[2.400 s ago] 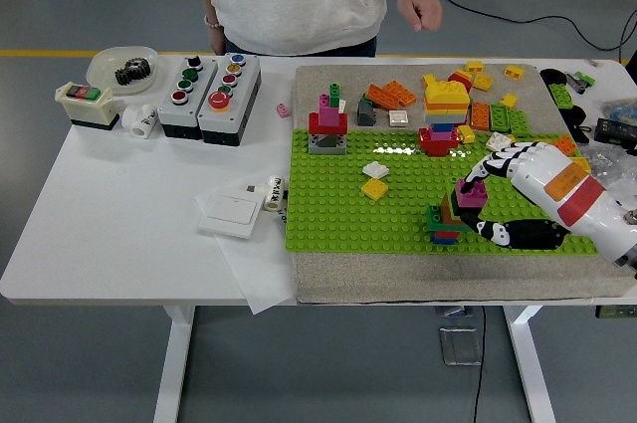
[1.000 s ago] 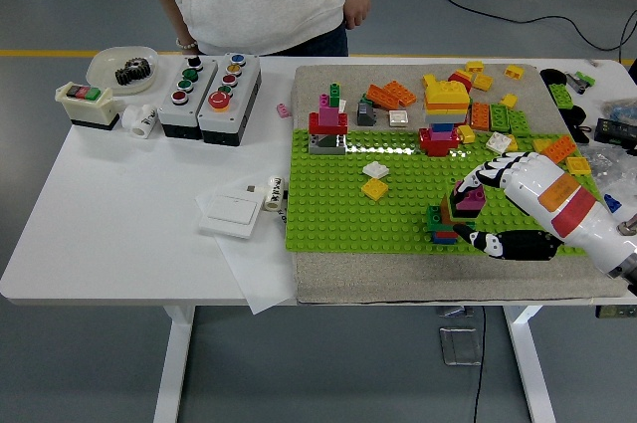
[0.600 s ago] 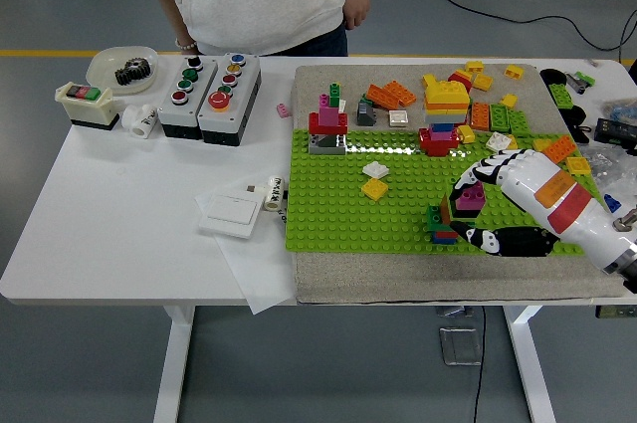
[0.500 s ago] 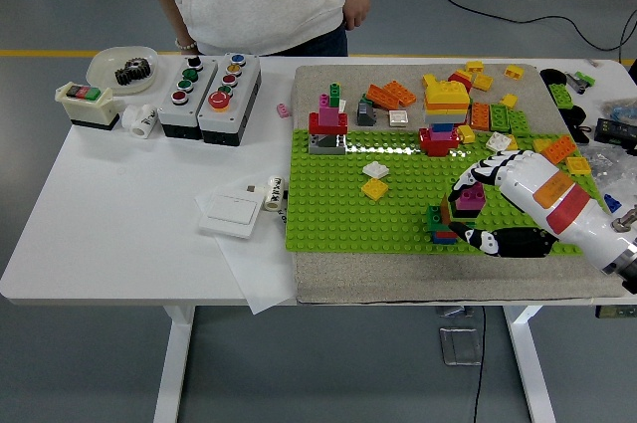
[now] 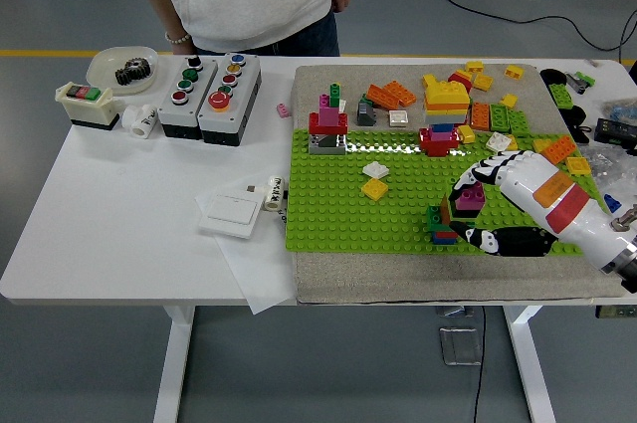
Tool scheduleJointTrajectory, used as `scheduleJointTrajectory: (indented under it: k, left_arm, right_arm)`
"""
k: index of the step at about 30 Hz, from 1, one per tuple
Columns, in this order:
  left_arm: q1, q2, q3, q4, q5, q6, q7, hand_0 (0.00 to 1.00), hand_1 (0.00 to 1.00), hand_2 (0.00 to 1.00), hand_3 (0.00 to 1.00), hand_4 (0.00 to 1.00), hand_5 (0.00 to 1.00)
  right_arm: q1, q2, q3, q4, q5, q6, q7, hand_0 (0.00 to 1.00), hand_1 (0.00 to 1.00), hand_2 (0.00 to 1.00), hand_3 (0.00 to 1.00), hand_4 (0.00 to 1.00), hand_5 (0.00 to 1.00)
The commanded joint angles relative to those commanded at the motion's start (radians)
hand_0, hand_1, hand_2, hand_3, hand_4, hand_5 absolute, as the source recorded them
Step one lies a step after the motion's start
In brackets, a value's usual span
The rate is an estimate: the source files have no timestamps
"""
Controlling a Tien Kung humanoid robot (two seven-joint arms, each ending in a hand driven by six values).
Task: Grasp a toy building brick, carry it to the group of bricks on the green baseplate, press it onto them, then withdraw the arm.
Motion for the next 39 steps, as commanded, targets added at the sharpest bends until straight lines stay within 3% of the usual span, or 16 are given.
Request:
scheduleJointTrajectory:
  k: [18,39]
  left_arm:
    - [0.003,0.001,-0.001,0.0,0.003,0.0,0.002,0.498,0.569,0.651,0.601,0.642,0.708]
    - [0.009,0.001,-0.002,0.002,0.01,0.002,0.003,0.495,0.565,0.647,0.6,0.643,0.707]
  right_arm:
    - [0.002,0.0,-0.012,-0.011,0.001,0.004,-0.003,0.542,0.52,0.564,0.535,0.73,0.374]
    - [0.0,-0.005,0.016,0.028,0.012,-0.008,0.003,0.543,0.52,0.564,0.535,0.73,0.374]
